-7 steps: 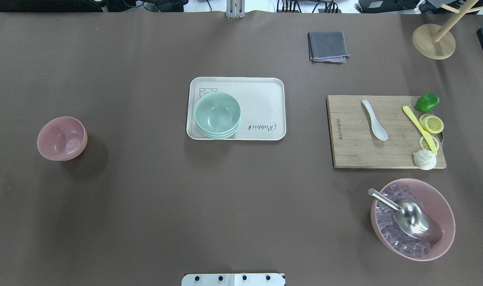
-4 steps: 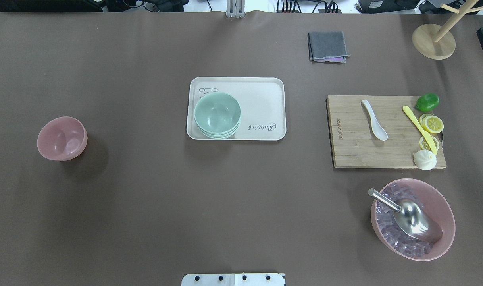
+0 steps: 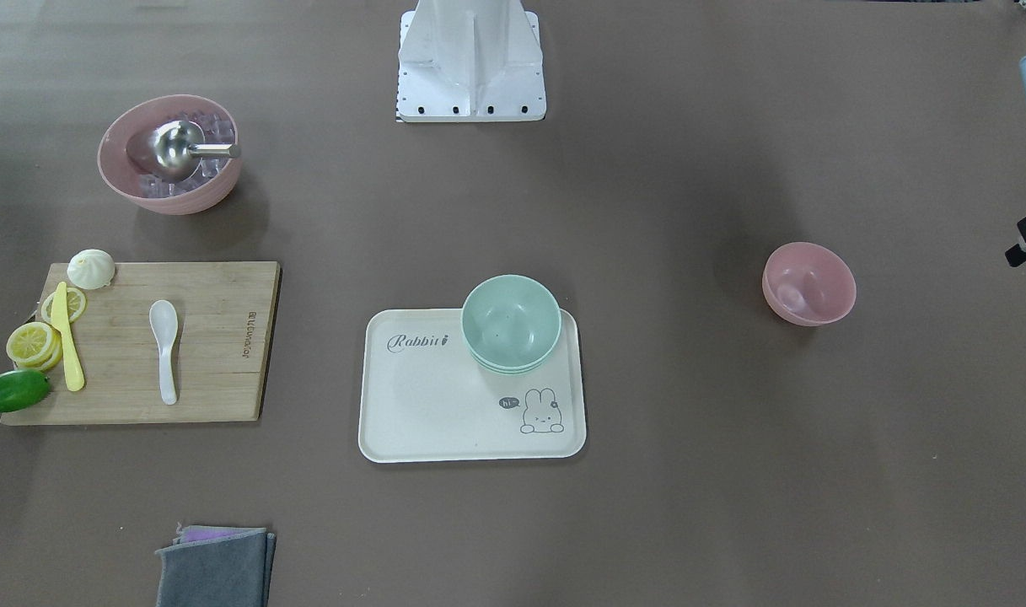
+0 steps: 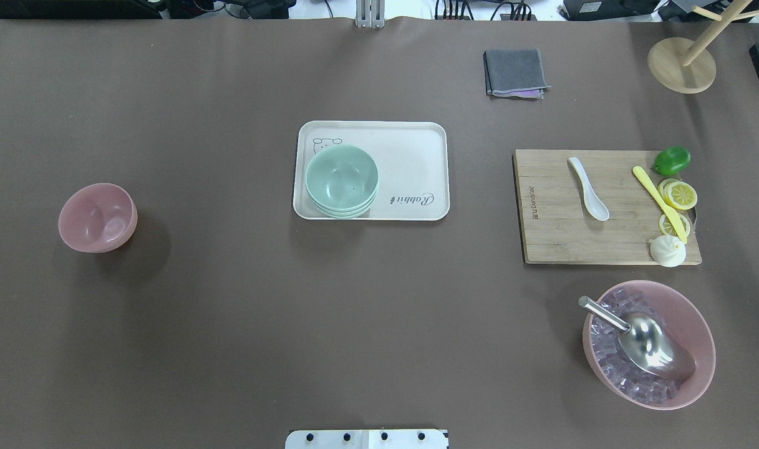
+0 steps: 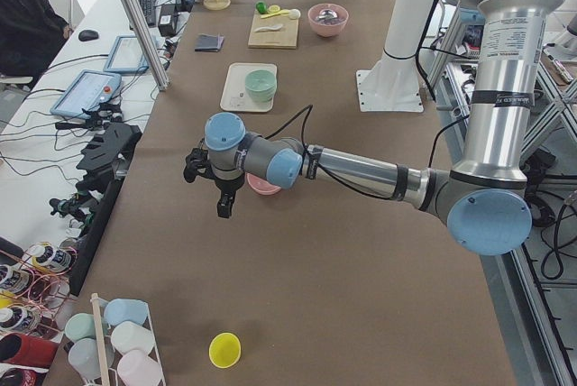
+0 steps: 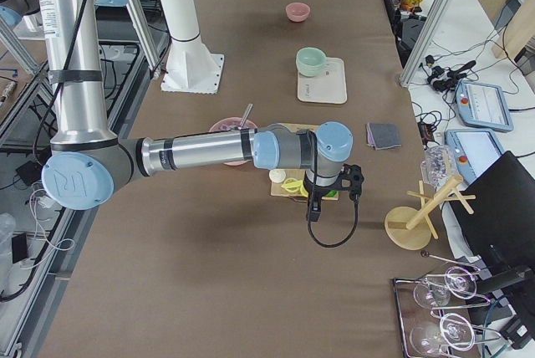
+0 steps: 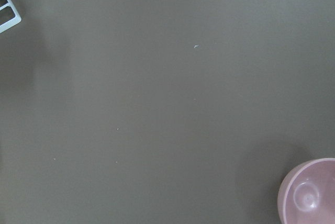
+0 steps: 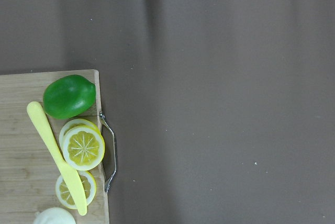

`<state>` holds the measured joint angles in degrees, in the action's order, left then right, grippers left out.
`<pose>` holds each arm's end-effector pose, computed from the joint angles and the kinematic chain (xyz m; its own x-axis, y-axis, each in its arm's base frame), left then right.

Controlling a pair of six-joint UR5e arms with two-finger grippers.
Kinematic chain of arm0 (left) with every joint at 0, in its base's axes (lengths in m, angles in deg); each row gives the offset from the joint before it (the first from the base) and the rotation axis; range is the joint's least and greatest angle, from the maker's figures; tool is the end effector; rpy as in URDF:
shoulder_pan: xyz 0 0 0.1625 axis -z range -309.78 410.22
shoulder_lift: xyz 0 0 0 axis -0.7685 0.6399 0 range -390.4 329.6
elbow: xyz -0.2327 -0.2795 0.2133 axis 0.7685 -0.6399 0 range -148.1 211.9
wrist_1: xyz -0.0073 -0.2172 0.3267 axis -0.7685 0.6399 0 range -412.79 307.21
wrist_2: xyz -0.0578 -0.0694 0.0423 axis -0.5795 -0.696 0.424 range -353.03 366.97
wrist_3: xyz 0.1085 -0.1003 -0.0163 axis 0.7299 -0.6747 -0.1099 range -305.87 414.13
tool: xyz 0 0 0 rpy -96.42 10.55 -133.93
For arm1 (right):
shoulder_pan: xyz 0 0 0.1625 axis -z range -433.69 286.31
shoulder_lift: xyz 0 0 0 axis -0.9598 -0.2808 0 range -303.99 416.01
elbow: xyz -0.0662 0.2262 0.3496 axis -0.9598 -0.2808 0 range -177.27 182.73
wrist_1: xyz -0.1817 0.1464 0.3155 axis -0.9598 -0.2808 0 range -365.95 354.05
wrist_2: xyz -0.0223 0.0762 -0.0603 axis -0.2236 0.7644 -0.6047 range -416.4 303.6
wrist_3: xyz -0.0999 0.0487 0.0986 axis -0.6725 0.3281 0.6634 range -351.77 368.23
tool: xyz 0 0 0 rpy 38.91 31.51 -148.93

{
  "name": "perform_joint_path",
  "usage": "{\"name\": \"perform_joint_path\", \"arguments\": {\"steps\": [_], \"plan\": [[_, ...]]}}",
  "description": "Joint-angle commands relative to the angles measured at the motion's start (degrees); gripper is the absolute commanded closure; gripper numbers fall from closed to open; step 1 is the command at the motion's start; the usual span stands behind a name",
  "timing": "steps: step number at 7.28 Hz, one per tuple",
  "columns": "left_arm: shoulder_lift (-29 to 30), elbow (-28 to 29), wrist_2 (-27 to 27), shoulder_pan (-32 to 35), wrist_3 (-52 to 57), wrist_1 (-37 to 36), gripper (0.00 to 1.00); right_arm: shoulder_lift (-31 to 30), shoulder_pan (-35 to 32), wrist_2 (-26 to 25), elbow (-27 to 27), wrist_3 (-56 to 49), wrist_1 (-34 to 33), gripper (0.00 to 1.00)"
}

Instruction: Stack pink bowl on green and place spoon

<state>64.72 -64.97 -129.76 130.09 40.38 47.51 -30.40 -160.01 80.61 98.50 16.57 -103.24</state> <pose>0.0683 -0.5257 0.5623 0.6469 0.1645 -0.7446 -0.0091 0.9780 0.2082 -0.0071 -0.4943 0.6209 0.6808 0.0754 0.7286 -0.0350 0.9969 -0.0704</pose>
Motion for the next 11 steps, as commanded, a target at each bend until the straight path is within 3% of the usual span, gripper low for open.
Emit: {"name": "perform_joint_path", "arguments": {"steps": [1, 2, 6, 8, 9, 10, 11], "plan": [[2.27, 0.36, -0.12, -3.12, -1.62, 0.24, 0.02, 0.01, 0.10, 0.09, 0.03, -0.09, -0.01, 0.00], [3.49, 1.15, 0.31, -7.93, -8.07, 1.11, 0.02, 0.01, 0.10, 0.18, 0.03, 0.00, -0.01, 0.00], [2.45, 11.68, 0.49, -16.13, -22.01, 20.42, 0.02, 0.01, 0.18, 0.18, 0.03, -0.09, -0.01, 0.00], [1.13, 12.05, 0.58, -19.65, -26.06, 23.35, 0.03, -0.08, 0.19, 0.18, 0.03, -0.09, 0.08, 0.00], [0.86, 12.05, 0.58, -20.19, -26.85, 23.36, 0.32, -0.08, 0.27, 0.18, -0.05, -0.09, -0.01, 0.00], [0.86, 12.05, 0.58, -20.28, -27.03, 23.36, 0.43, -0.08, 0.27, 0.18, -0.05, -0.09, -0.01, 0.00], [0.78, 12.14, 0.58, -20.28, -26.86, 23.36, 0.62, -0.08, 0.27, 0.18, -0.05, -0.26, -0.01, 0.00]]}}
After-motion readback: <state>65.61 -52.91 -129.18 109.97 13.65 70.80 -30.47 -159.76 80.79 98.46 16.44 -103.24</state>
